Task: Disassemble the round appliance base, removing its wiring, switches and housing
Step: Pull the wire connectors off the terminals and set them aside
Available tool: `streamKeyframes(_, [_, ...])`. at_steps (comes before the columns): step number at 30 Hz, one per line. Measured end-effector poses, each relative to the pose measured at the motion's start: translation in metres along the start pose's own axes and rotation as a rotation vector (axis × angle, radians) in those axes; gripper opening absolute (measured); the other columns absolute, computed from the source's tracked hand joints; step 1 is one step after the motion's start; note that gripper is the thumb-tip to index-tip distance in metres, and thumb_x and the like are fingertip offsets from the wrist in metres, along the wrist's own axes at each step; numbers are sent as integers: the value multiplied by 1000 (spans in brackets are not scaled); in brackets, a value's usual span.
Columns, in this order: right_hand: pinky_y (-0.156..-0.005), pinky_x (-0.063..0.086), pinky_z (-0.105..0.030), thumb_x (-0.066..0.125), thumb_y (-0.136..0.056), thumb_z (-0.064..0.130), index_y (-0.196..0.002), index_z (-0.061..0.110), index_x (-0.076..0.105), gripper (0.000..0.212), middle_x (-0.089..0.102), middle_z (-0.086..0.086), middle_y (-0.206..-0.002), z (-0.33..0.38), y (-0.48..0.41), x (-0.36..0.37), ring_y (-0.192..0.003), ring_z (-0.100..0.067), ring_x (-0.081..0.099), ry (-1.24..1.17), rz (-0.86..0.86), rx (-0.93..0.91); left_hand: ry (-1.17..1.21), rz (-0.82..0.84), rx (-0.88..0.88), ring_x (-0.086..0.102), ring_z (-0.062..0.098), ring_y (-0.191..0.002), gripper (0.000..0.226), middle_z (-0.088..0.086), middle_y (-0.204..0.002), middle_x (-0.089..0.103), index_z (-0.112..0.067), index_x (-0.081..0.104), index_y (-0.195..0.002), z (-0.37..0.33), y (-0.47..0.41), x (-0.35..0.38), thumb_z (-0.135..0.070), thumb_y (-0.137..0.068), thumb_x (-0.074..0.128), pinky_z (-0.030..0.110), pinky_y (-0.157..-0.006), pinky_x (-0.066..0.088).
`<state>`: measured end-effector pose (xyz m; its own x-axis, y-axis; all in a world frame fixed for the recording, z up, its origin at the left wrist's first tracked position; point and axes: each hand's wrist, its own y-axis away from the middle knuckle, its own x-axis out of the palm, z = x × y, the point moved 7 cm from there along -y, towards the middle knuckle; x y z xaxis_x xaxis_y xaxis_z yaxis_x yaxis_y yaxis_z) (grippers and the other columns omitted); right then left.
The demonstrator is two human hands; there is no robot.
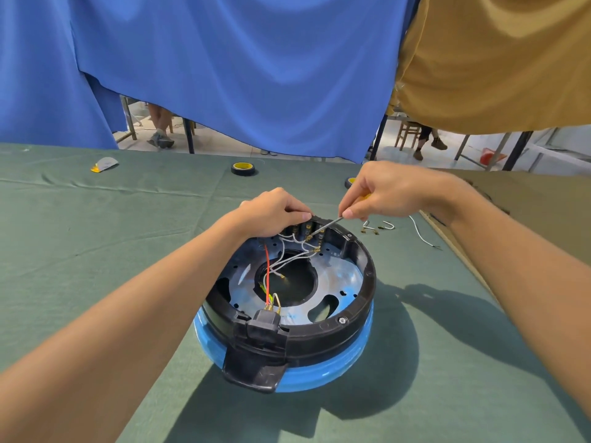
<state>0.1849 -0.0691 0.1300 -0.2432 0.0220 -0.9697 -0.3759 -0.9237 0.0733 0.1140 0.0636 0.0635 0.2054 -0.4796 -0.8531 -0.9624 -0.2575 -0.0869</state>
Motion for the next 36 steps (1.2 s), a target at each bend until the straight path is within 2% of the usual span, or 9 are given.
streamKeyframes(3, [-54, 40, -7, 67, -90, 31, -93, 33, 76, 10, 66, 19, -69, 4, 12, -1, -68, 6, 61, 45, -104, 5, 17, 10, 23, 61, 16, -111, 28, -8, -122, 67, -28, 68, -122, -1, 1, -2, -33, -99, 53, 46, -101, 45])
streamKeyframes(8, [-60, 38, -16, 65, -91, 32, -96, 31, 77, 13, 60, 24, -72, 13, 26, 8, -68, 3, 55, 20, -243, -19, -12, 85, 27, 57, 13, -121, 35, 0, -133, 61, -14, 58, -134, 2, 4, -8, -22, -101, 51, 29, -108, 39])
streamKeyframes(11, [-76, 52, -33, 61, -92, 33, -100, 31, 76, 17, 72, 9, -96, 16, 25, 22, -86, -11, 60, 45, -257, -17, -69, 79, 14, 59, 16, -117, 33, -1, -128, 64, -16, 61, -130, 5, 6, -16, -26, -100, 51, 31, -105, 41])
streamKeyframes(13, [-84, 53, -41, 60, -93, 33, -102, 30, 76, 18, 72, 5, -106, 17, 24, 25, -96, -19, 62, 41, -282, -5, -63, 54, 17, 61, 15, -109, 29, -2, -121, 68, -18, 66, -124, 7, 9, -17, -26, -100, 52, 32, -100, 43])
streamKeyframes(18, [-86, 53, -45, 60, -93, 35, -108, 30, 74, 21, 71, 3, -114, 18, 17, 32, -102, -21, 61, 58, -315, 4, 35, -16, 32, 65, 17, -102, 24, 0, -110, 72, -16, 72, -116, 11, 12, -14, -20, -99, 56, 39, -99, 47])
streamKeyframes(22, [-85, 54, -45, 59, -94, 36, -110, 30, 73, 22, 70, 3, -114, 18, 15, 32, -102, -22, 61, 97, -329, -1, 71, -5, 30, 67, 24, -97, 23, 0, -104, 74, -18, 74, -113, 12, 10, -14, -18, -98, 56, 44, -96, 50])
streamKeyframes(29, [-69, 49, -33, 58, -94, 34, -107, 32, 74, 20, 71, 5, -101, 30, 13, 24, -90, -23, 61, 238, -352, -82, 79, -8, 31, 67, 21, -97, 24, 0, -106, 74, -17, 73, -115, 13, 10, -13, -19, -98, 57, 42, -95, 50])
streamKeyframes(34, [-70, 48, -34, 59, -93, 30, -101, 36, 74, 18, 67, 10, -91, 34, -1, 20, -95, -22, 59, 294, -233, -73, 54, -14, 15, 66, 20, -95, 25, 1, -108, 73, -19, 72, -118, 13, 9, -13, -23, -98, 57, 36, -91, 52])
streamKeyframes(36, [-73, 48, -32, 63, -91, 32, -100, 37, 75, 16, 69, 13, -94, 27, -10, 14, -97, -16, 60, 251, -164, -36, 48, -10, 10, 66, 23, -96, 25, 3, -109, 73, -19, 71, -118, 13, 10, -13, -23, -98, 56, 37, -91, 51])
